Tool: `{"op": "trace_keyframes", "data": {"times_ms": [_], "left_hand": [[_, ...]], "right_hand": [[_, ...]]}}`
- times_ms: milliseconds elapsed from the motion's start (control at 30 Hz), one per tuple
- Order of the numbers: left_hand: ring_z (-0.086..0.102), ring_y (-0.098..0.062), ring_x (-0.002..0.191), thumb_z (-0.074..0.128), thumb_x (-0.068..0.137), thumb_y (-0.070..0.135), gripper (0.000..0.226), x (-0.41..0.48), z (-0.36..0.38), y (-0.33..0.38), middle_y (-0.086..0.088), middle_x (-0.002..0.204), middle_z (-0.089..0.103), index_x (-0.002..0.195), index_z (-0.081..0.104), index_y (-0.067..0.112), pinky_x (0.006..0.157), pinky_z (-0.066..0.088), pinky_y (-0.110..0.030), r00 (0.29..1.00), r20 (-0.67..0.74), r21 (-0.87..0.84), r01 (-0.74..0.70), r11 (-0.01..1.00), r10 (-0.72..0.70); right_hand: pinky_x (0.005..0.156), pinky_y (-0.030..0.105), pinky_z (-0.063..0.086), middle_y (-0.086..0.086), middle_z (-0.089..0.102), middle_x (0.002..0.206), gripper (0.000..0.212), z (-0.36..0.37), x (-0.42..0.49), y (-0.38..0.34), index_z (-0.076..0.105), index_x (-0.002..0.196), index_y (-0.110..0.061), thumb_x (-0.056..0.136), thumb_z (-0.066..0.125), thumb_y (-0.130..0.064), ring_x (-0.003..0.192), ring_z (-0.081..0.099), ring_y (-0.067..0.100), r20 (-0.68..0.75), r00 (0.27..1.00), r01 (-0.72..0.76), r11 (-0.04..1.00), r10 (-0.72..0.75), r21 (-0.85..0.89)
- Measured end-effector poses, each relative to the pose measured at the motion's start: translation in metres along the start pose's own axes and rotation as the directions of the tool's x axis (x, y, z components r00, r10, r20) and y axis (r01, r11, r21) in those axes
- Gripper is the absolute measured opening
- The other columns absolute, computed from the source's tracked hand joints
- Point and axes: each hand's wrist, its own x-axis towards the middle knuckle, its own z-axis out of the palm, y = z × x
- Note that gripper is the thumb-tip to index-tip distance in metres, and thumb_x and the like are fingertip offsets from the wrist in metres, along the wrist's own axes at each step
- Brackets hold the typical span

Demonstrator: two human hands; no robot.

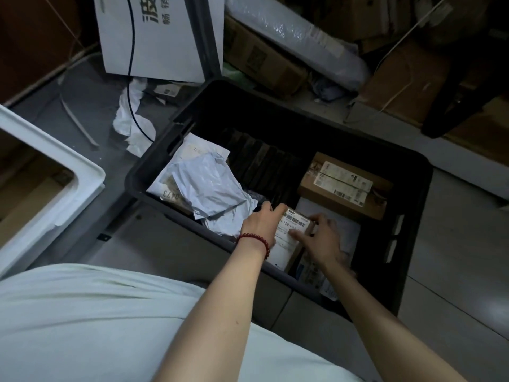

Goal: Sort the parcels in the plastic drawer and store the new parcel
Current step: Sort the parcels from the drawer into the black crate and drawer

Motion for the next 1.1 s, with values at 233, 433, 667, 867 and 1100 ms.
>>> {"op": "trace_keyframes", "data": {"times_ms": [233, 433, 667, 867, 1100], "left_hand": [[0.057, -0.028, 0.11, 0.065, 0.085, 0.011, 0.06, 0.003, 0.002, -0.002, -0.005, 0.132, 0.043, 0.137, 0.037, 0.023, 0.082, 0.049, -0.037, 1.0, 0.014, 0.078, -0.018, 0.997, 0.017], [0.051, -0.027, 0.12, 0.063, 0.087, 0.042, 0.059, -0.001, -0.004, -0.003, -0.006, 0.133, 0.046, 0.136, 0.04, 0.02, 0.094, 0.044, -0.04, 0.996, 0.085, 0.051, 0.014, 0.999, -0.018], [0.05, -0.028, 0.121, 0.05, 0.091, 0.052, 0.054, -0.015, -0.029, -0.019, -0.007, 0.13, 0.056, 0.134, 0.045, 0.019, 0.096, 0.039, -0.041, 0.993, -0.068, 0.093, 0.098, 0.991, -0.092], [0.055, -0.027, 0.115, 0.053, 0.09, 0.043, 0.04, -0.059, -0.073, -0.059, -0.006, 0.119, 0.062, 0.124, 0.053, 0.022, 0.094, 0.04, -0.038, 0.913, -0.279, -0.114, 0.276, 0.954, -0.297], [0.054, -0.026, 0.114, 0.051, 0.088, 0.049, 0.034, -0.163, -0.119, -0.129, -0.002, 0.116, 0.064, 0.113, 0.061, 0.028, 0.095, 0.039, -0.039, 0.707, -0.467, -0.208, 0.495, 0.844, -0.53]], "right_hand": [[0.083, 0.029, 0.048, 0.003, 0.058, 0.118, 0.056, -0.015, 0.01, -0.005, 0.058, 0.123, -0.016, 0.078, 0.076, -0.044, 0.111, 0.055, 0.021, 0.127, 0.99, 0.082, 0.984, -0.062, -0.156], [0.101, 0.037, 0.039, 0.002, 0.043, 0.144, 0.068, -0.018, 0.004, -0.017, 0.034, 0.144, -0.027, 0.087, 0.057, -0.056, 0.132, 0.037, 0.024, 0.173, 0.973, 0.224, 0.818, -0.155, -0.529], [0.1, 0.034, 0.037, 0.001, 0.04, 0.146, 0.062, -0.023, -0.001, -0.059, 0.032, 0.146, -0.025, 0.094, 0.047, -0.055, 0.133, 0.035, 0.022, 0.173, 0.931, 0.362, 0.741, -0.322, -0.566], [0.096, 0.037, 0.044, 0.001, 0.045, 0.142, 0.062, -0.011, -0.013, -0.124, 0.038, 0.143, -0.024, 0.093, 0.048, -0.058, 0.13, 0.041, 0.023, 0.245, 0.839, 0.532, 0.636, -0.486, -0.559], [0.097, 0.041, 0.042, 0.003, 0.047, 0.14, 0.053, 0.025, -0.059, -0.231, 0.044, 0.138, -0.025, 0.094, 0.045, -0.054, 0.129, 0.044, 0.026, 0.355, 0.664, 0.729, 0.463, -0.658, -0.505]]}}
